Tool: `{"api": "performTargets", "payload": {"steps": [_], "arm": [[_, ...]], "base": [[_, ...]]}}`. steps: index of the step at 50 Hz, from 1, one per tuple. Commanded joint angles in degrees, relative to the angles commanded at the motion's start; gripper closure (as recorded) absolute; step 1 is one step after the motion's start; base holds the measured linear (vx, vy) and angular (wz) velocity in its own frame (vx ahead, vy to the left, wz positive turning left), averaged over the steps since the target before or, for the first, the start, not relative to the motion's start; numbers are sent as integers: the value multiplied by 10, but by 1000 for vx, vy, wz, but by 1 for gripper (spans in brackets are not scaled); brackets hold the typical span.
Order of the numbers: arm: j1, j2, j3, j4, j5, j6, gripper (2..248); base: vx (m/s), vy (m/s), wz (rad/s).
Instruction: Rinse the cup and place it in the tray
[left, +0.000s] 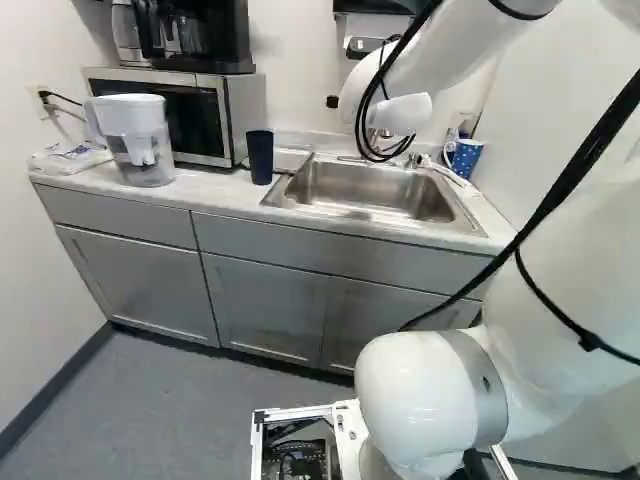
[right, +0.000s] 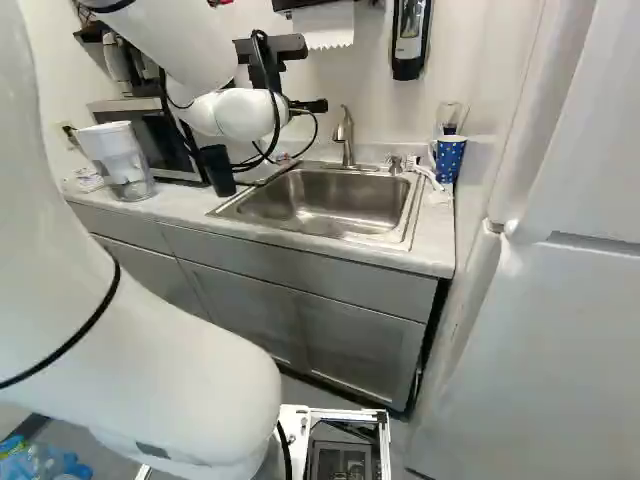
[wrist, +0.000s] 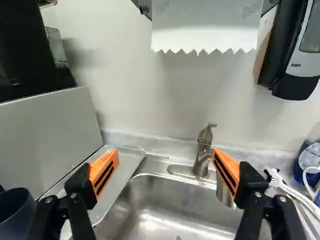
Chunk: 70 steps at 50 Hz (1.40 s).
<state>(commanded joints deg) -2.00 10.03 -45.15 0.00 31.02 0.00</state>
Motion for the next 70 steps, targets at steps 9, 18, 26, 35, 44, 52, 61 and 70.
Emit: {"api": "performTargets", "payload": {"steps": [9,18,26,35,44,52,61,70], "arm": [[0,0,0,0,0,0,3],[0,0,0,0,0,0,3],[0,0,0,0,0,0,3],[0,0,0,0,0,0,3],[0,-5,-5,0,0,0,3],[-2,-18,-17,0,0,0,3],[-5,-38,-35,0,0,0,3],[-11,-64,-60,0,0,0,3]], "base": [[63,-49,-2],[10,-6,-10],[0,0,0],[0,0,0],[0,0,0],[0,0,0],[0,0,0],[0,0,0]]}}
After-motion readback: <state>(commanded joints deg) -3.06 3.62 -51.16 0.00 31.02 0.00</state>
